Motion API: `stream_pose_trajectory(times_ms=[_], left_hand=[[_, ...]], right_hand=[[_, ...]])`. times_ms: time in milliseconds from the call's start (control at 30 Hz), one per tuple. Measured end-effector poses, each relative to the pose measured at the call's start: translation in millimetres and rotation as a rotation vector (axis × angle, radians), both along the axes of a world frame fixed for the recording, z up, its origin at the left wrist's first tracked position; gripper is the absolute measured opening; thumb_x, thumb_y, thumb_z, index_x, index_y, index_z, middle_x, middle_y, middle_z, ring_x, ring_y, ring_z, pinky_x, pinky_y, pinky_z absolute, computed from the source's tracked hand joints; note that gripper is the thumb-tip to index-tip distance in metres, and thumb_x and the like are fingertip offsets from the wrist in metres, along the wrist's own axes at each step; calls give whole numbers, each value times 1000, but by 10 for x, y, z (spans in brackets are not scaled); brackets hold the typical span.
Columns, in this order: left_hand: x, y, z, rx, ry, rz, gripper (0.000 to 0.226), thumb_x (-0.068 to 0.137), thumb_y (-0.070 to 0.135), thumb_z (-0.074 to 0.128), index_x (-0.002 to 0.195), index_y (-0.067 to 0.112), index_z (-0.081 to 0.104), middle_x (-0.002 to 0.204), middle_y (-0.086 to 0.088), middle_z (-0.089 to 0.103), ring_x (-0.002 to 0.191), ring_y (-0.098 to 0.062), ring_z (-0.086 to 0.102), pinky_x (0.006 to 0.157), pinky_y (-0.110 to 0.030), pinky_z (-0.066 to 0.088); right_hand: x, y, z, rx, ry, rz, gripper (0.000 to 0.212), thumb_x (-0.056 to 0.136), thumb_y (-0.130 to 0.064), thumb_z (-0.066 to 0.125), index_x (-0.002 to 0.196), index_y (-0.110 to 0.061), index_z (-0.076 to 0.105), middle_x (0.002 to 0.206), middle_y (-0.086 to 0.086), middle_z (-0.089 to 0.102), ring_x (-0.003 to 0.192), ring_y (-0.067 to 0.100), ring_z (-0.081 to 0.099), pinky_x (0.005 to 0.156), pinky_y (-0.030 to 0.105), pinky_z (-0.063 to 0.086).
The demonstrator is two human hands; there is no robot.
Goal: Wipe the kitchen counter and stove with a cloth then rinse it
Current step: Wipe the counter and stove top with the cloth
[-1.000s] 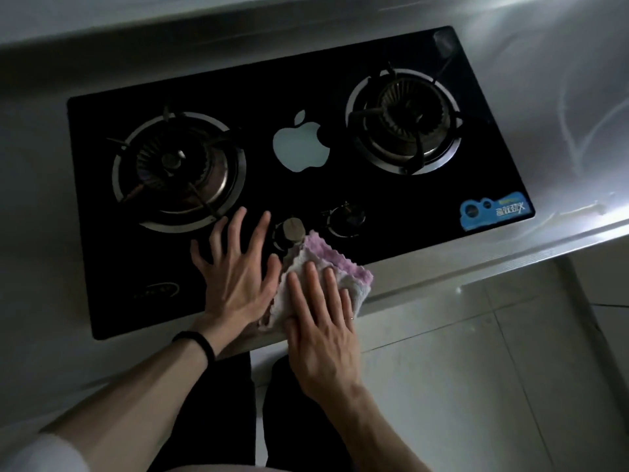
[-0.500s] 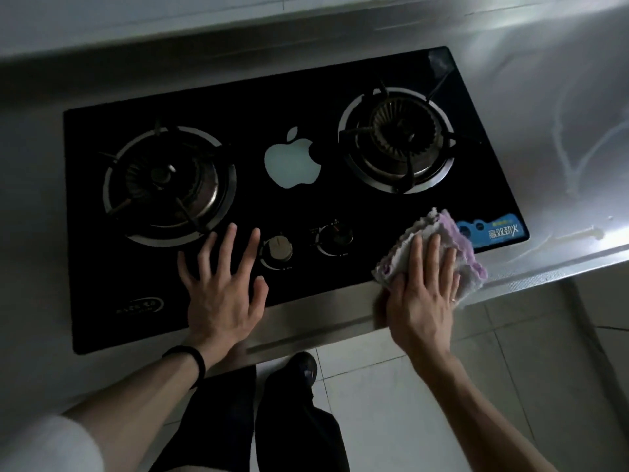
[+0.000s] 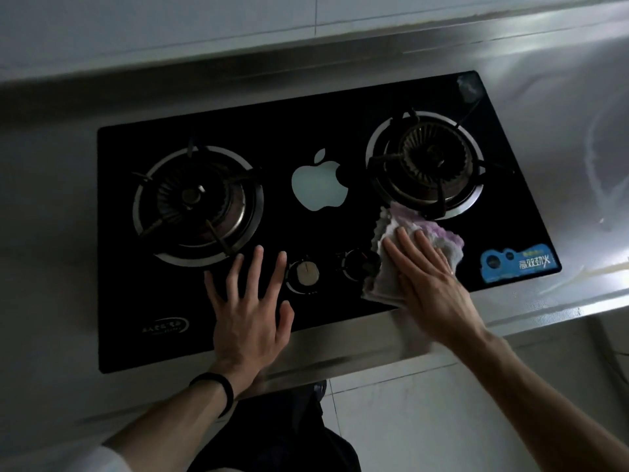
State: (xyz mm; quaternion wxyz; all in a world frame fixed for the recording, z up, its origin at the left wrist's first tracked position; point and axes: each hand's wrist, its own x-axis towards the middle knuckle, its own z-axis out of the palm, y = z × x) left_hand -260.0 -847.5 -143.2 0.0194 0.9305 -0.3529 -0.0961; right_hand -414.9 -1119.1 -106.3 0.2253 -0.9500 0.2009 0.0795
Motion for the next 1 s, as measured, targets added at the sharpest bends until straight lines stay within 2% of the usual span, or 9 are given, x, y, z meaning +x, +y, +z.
stream_pose_trajectory(times_ms=[100,267,533,633,700,767,867,1000], left_hand=[[1,-14,4,-8,13,-3,72,98,48,36,166,32,23,174,-9,20,152,-42,30,118,-79,15],[13,-8,-21,-16,13,-14,75,95,47,39,167,32,22,174,-10,20,152,-44,30,117,-80,13],[2,20,-76,5,-5,-43,75,96,49,36,167,32,18,175,-9,16,153,-43,27,120,-77,8],[15,43,-86,-1,-15,-48,71,100,50,29,167,32,20,175,-9,16,153,-43,27,121,-77,6],[19,47,-79,1,-19,-53,69,101,51,27,167,31,21,175,-9,17,152,-43,28,121,-77,6],[15,38,-69,1,-13,-54,70,100,49,30,167,30,21,175,-9,15,152,-43,27,122,-76,5],[7,40,-48,-11,4,-47,73,97,47,36,167,30,21,176,-8,13,153,-43,26,122,-75,3],[6,31,18,6,27,-33,74,98,47,36,167,30,19,175,-10,15,153,-43,25,121,-77,6]], right_hand=[[294,-275,65,-2,-4,177,54,109,-24,47,161,-26,32,171,-3,22,160,27,13,128,52,23],[576,-359,57,44,10,274,57,108,-21,49,162,-24,31,173,-1,15,162,24,6,128,51,23],[736,-229,10,73,-27,127,59,109,-13,46,163,-29,29,173,-8,11,161,19,3,130,45,18],[683,-143,32,83,-53,61,60,105,-13,38,162,-28,30,173,-5,14,161,18,2,131,34,3],[499,-50,24,38,-70,-19,62,104,-13,41,163,-27,28,173,-3,14,161,17,-1,129,30,-6],[206,80,-7,-15,-60,-142,60,107,-22,42,164,-26,24,174,0,12,162,16,-4,131,35,-5],[-232,210,-36,-85,-45,-268,61,108,-44,28,164,-20,24,173,6,14,162,23,5,132,44,3],[-470,-38,-67,-158,0,-418,61,106,-32,30,163,-10,28,171,15,20,160,33,14,127,58,21]])
